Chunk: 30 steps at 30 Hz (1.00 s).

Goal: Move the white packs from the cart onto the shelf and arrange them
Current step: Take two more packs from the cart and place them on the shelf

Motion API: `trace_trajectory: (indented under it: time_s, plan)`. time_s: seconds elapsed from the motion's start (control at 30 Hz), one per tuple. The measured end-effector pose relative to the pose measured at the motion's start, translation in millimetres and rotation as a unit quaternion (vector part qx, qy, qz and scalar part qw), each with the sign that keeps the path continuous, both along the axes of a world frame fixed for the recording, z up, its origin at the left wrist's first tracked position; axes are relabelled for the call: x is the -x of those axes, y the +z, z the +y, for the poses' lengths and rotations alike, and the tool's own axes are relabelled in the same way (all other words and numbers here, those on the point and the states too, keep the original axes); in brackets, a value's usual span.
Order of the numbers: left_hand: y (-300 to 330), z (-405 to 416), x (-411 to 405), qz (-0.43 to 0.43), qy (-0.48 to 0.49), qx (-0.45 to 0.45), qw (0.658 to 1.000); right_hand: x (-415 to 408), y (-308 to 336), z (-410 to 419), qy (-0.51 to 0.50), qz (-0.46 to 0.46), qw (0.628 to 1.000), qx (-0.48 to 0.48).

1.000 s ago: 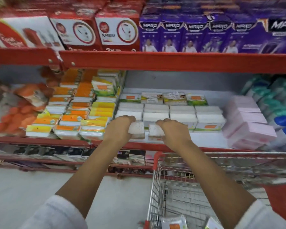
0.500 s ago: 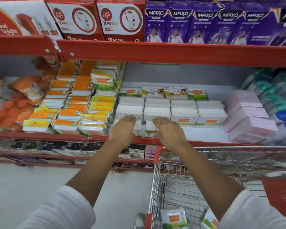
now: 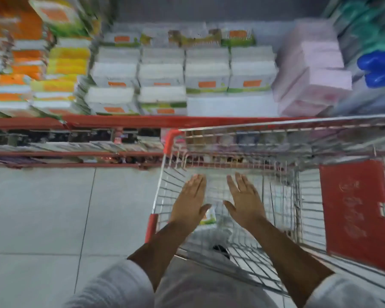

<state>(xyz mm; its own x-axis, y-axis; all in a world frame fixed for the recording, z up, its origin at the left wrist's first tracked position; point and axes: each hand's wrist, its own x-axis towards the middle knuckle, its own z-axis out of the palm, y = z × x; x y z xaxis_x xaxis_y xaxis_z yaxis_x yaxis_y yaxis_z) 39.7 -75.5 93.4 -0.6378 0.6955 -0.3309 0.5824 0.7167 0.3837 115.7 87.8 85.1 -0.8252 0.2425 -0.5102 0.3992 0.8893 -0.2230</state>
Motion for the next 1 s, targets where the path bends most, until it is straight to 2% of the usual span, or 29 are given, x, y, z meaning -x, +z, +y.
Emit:
trace_trajectory:
  time_s: [0.13, 0.3, 0.37, 0.57, 0.73, 0.83, 1.0]
  plan:
    - [-54, 11, -24, -0.075, -0.039, 0.15, 0.985, -36, -50, 34, -0.037, -0.122, 0.991, 0.043]
    - [-103, 18, -26, -0.067, -0.103, 0.308, 0.944, -56, -104, 57, -0.079, -0.163, 0.981, 0.064]
    - [-117, 19, -25, -0.072, -0.108, 0.341, 0.931, -60, -119, 62, -0.084, -0.178, 0.978, 0.073]
    - [-130, 34, -20, -0.05, -0.112, 0.373, 0.919, -58, -131, 73, -0.092, -0.211, 0.97, 0.077]
    - [-110, 50, -22, -0.036, -0.107, 0.376, 0.92, -60, -114, 74, -0.124, -0.229, 0.959, 0.107]
    - [-87, 57, -22, -0.03, -0.08, 0.355, 0.931, -61, -92, 73, -0.13, -0.183, 0.968, 0.108]
    - [-19, 60, -13, 0.001, -0.007, 0.284, 0.959, -51, -24, 72, -0.079, -0.07, 0.991, 0.077]
